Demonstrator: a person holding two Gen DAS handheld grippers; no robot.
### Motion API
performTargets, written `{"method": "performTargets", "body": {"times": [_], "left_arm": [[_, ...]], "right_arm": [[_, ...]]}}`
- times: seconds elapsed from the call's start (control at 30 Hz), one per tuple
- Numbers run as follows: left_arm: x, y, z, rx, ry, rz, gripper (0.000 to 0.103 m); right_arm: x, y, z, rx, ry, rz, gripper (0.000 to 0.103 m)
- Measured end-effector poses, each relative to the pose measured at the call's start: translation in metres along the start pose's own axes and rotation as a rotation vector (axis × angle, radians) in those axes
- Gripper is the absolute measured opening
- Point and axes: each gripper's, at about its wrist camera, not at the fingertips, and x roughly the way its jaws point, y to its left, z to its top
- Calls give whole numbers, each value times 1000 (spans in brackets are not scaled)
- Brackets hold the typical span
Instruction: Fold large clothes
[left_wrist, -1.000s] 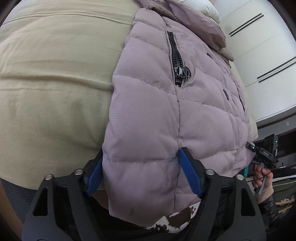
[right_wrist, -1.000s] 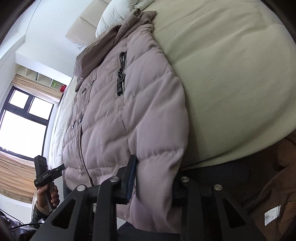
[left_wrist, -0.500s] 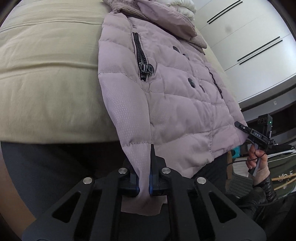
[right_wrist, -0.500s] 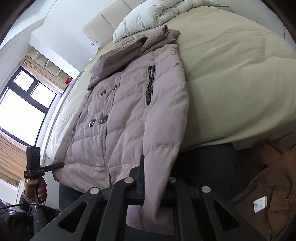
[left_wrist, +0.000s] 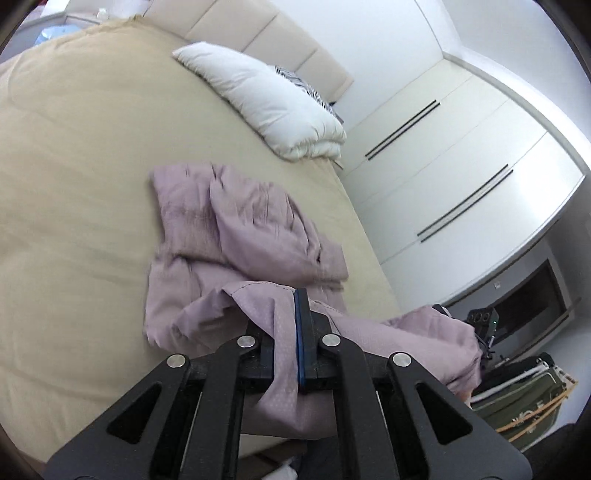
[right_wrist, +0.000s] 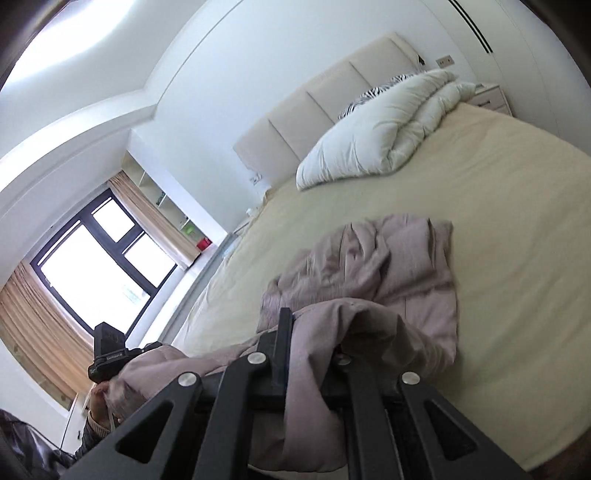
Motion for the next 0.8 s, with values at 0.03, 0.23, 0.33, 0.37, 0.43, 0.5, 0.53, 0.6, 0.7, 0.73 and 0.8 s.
{"method": "performTargets", "body": {"times": [0.03,0.23,0.33,0.37,0.43,0.5,0.53,0.6,0.7,0.73,0.8], "left_arm": [[13,1,23,-5,-24,5,4],[100,33,141,-6,-124,163,5],[160,65,178,-51,-94,220,5],[179,81,186,-97,-82,217,6],[209,113,196,-190,-45,174,11],[211,145,198,-315,-60,119,12],[202,150,199,-334,-100,111,13],[187,144,200,-263,-160,184,15],[176,105,202,-71,-217,327,15],[181,84,201,22,-218,358,15],[195,42,188,180,-209,401,15]], "right_arm": [[16,-2,22,-7,-22,-20,8],[139,-37,126,4,-48,-200,9],[204,-75,151,44,-16,-274,11],[225,-93,152,79,10,-283,13],[265,-132,147,165,79,-319,20],[292,-170,136,290,148,-295,25],[295,-183,131,345,156,-265,30],[287,-190,129,356,115,-228,40],[268,-168,137,222,104,-278,45],[262,-154,139,172,99,-306,50],[252,-122,141,55,72,-390,68]]}}
